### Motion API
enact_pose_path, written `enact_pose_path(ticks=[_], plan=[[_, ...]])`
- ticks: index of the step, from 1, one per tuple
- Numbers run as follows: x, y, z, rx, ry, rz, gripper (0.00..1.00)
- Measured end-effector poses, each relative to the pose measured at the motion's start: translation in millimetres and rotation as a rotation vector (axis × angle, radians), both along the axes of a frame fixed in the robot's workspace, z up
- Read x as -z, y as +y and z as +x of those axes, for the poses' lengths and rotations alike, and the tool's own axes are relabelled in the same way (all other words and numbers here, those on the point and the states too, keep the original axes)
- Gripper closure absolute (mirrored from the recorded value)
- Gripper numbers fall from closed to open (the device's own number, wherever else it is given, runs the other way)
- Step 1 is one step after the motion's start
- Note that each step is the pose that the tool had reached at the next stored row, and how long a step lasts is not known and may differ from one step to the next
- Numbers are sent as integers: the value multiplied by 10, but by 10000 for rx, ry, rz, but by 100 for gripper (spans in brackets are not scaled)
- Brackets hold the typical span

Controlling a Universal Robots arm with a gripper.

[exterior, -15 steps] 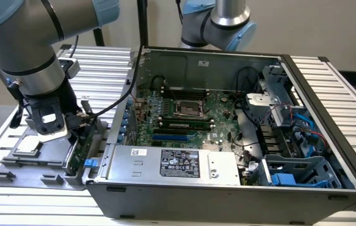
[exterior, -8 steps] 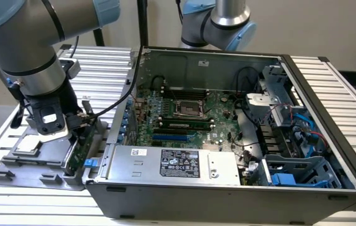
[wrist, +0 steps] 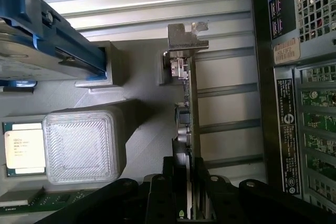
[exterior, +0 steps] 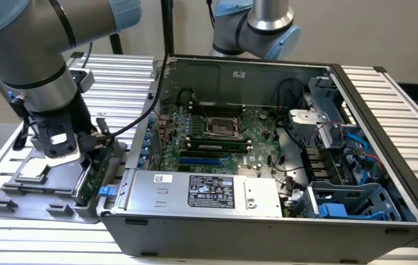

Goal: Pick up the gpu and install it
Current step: 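Pick up the gpu and move the gpu toward the slot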

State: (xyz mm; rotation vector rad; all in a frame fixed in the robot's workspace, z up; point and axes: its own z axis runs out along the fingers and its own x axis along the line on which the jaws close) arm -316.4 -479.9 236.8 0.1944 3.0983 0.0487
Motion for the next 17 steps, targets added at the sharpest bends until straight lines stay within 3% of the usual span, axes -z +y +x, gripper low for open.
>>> enact_pose_path(ticks=[7,17], plan=[[2,0,1,-907,-1,3,73],[2,0,12,-1110,58,-1,73]])
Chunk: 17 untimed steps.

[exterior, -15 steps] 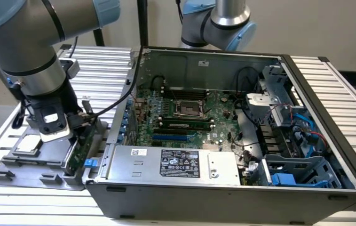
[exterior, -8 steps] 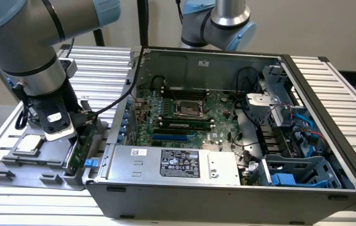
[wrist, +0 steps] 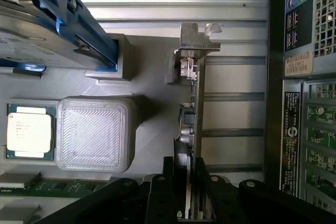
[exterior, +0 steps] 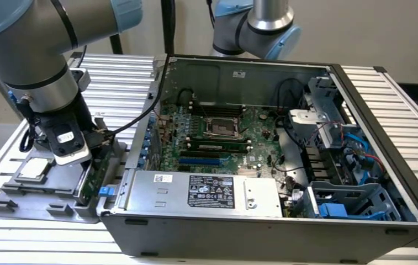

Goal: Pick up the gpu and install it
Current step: 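Pick up the gpu and move the gpu toward the slot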

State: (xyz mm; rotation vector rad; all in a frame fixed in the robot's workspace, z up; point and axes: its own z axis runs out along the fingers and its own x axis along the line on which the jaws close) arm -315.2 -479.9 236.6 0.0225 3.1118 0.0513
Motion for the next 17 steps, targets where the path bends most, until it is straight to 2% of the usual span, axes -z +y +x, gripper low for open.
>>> enact_pose_path(ticks=[8,17], plan=[[1,0,10,-344,31,-34,73],[6,-1,11,-130,42,-38,73]])
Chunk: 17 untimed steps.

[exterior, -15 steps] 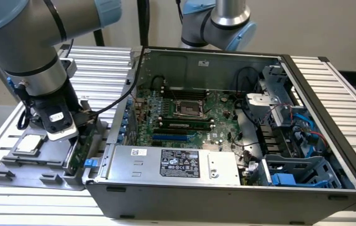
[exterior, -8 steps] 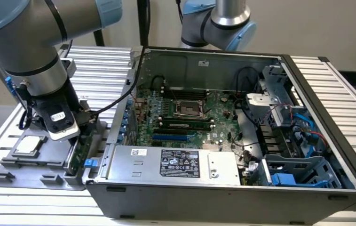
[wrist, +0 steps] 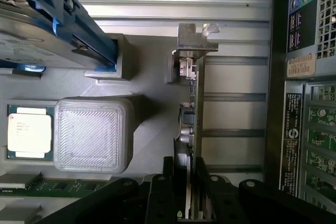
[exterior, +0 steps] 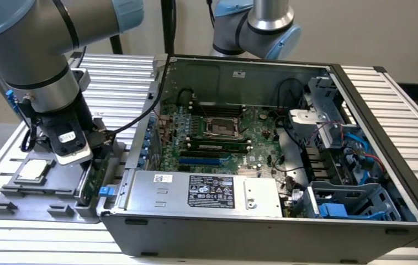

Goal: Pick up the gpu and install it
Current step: 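Pick up the gpu and move the gpu toward the slot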

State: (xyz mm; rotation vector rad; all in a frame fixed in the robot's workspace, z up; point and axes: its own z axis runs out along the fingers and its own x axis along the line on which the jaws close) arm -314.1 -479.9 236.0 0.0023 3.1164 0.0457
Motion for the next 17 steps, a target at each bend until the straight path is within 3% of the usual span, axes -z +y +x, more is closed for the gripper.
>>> enact_pose_path(ticks=[5,9,17], plan=[[-9,1,1,62,20,9,73],[-81,0,0,66,68,2,73],[-371,0,2,66,134,0,73]])
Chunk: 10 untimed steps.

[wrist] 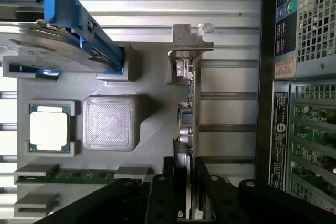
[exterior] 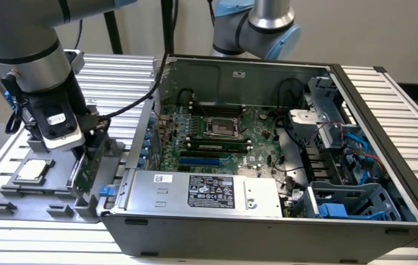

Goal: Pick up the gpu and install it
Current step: 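Pick up the gpu and move the gpu toward the slot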

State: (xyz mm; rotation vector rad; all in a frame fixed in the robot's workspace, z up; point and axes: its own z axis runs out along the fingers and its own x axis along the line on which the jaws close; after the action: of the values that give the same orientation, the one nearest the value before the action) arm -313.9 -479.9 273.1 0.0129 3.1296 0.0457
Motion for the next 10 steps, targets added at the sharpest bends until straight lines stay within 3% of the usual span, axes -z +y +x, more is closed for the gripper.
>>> enact_pose_path(ticks=[10], plan=[[-456,0,52,0,25,2,73]])
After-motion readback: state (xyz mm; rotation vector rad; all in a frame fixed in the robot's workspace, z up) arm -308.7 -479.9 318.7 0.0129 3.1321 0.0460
